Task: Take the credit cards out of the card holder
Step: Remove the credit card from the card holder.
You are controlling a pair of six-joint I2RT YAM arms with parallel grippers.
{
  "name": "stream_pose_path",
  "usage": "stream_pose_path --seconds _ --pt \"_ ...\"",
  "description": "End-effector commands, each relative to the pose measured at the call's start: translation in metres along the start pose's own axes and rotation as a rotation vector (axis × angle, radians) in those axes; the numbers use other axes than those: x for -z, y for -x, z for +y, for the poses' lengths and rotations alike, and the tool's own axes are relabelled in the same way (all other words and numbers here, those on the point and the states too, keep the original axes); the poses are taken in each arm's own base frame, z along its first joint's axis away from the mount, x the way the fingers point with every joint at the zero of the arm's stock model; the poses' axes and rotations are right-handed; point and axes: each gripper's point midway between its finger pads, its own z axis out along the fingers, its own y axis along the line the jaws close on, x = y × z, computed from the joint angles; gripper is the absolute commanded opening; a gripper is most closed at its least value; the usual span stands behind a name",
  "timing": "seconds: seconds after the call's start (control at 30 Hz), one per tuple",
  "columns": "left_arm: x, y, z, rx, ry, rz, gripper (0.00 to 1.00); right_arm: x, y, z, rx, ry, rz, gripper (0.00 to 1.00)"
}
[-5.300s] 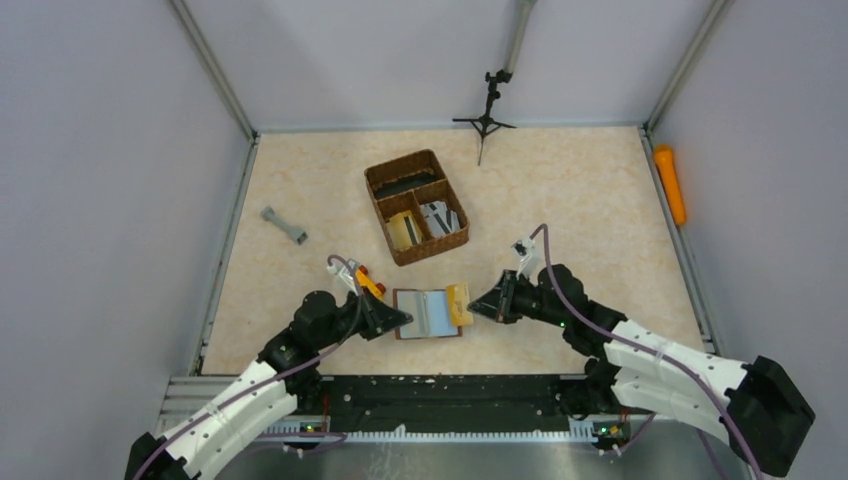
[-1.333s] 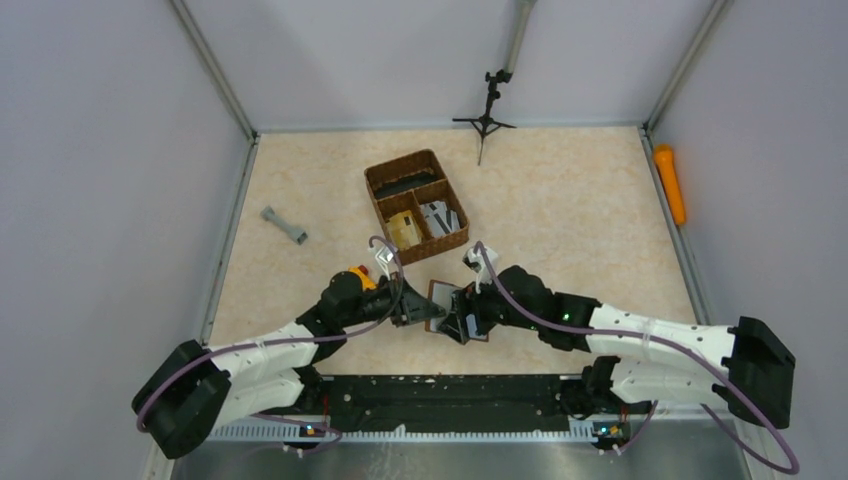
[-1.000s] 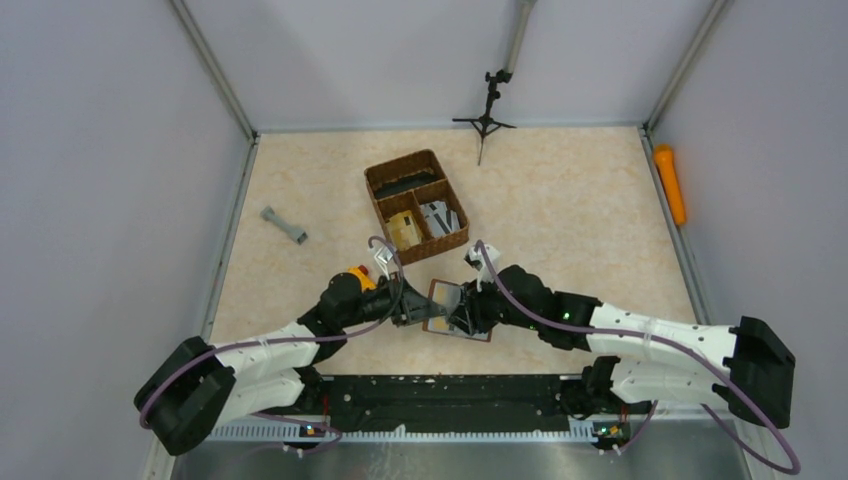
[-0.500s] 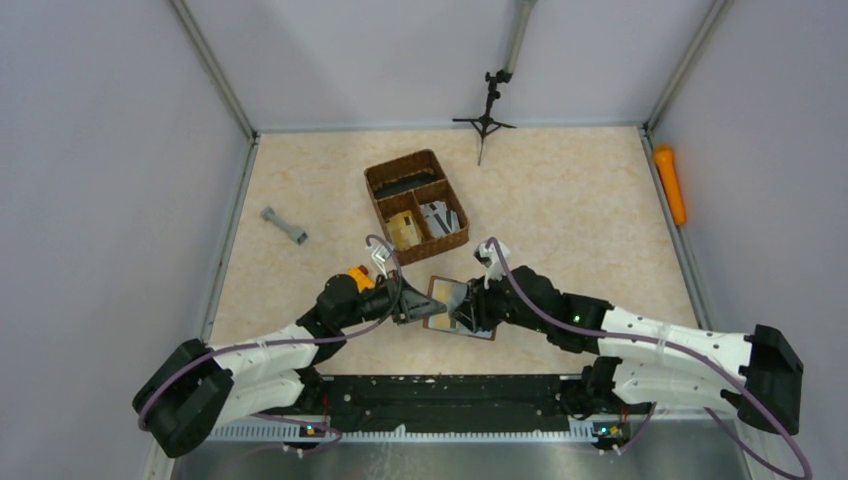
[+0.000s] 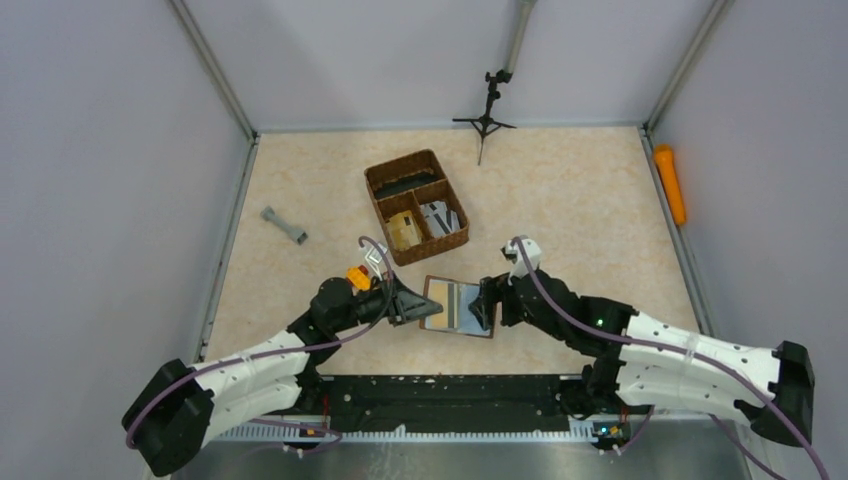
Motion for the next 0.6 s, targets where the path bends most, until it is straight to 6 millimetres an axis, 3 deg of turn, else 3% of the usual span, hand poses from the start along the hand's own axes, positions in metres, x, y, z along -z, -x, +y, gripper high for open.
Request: stream_pose_path --seconds 0.0,0.23,0.37,0.57 --pt "0.0 0.004 -0.013 -0.039 -0.041 -0.021 0.0 0.025 0.032 0.006 -0.038 0.036 -0.107 0.8" --pt "0.001 0.002 -0.014 -0.035 -0.058 -0.014 0.0 0.046 0.053 0.068 -0.069 0.369 -0.151 0.55" --pt "0.003 0.001 -0.02 -0.034 -0.079 -0.008 0.0 0.048 0.057 0.083 -0.094 0.442 -0.152 0.46" --pt "0.009 0.0 -0.029 -0.023 -0.141 -0.022 0.0 0.038 0.039 0.096 -0.152 0.494 -0.069 0.38"
